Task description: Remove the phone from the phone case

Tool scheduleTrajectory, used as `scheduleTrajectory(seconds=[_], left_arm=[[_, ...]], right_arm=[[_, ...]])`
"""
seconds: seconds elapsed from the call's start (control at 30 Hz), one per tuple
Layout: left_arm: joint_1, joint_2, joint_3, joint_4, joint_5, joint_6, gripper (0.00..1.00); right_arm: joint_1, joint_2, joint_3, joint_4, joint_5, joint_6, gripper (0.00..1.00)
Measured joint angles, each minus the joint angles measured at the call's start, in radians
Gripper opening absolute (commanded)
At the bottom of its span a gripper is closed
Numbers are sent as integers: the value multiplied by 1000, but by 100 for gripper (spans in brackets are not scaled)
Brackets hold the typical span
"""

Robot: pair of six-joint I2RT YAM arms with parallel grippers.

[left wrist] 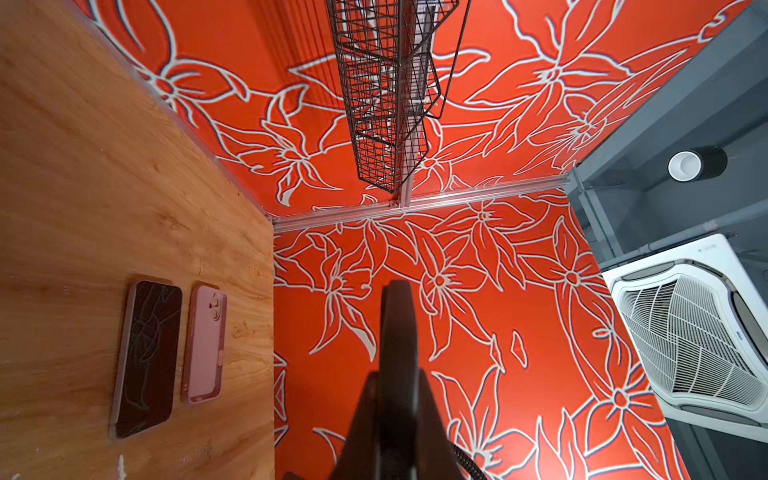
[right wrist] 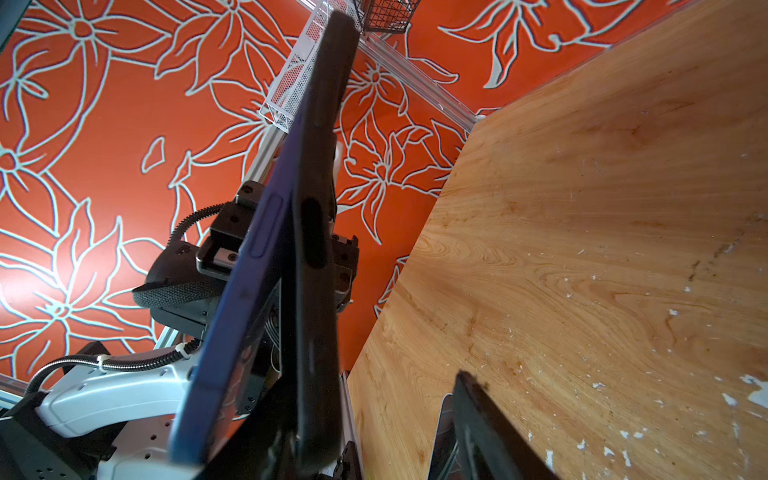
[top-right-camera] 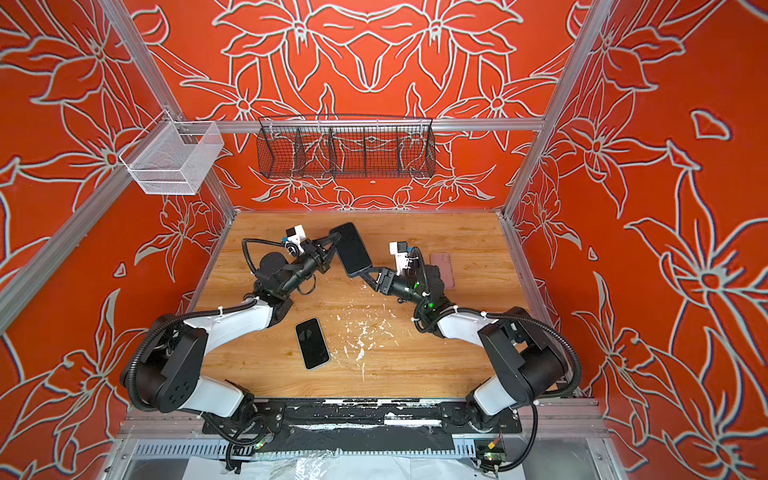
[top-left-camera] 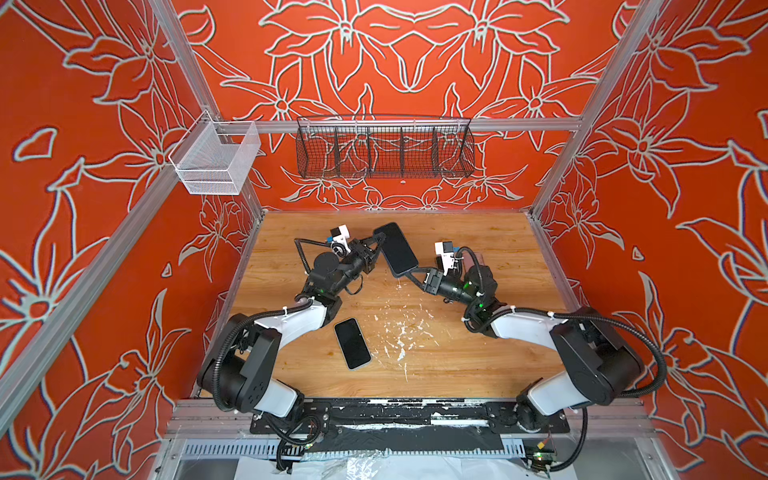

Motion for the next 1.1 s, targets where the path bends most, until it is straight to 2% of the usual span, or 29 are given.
scheduleTrajectory(seconds=[0.5, 0.93, 1.1], left_arm=[[0, 0, -34, 40, 25, 0, 0], [-1, 33, -38, 68, 26, 29, 0], [2, 55, -38, 89, 25, 26, 8]], right_arm=[[-6, 74, 19, 173, -21, 124, 33], [21, 125, 19, 272, 15, 218, 12], [32, 129, 19, 271, 45, 230, 7]])
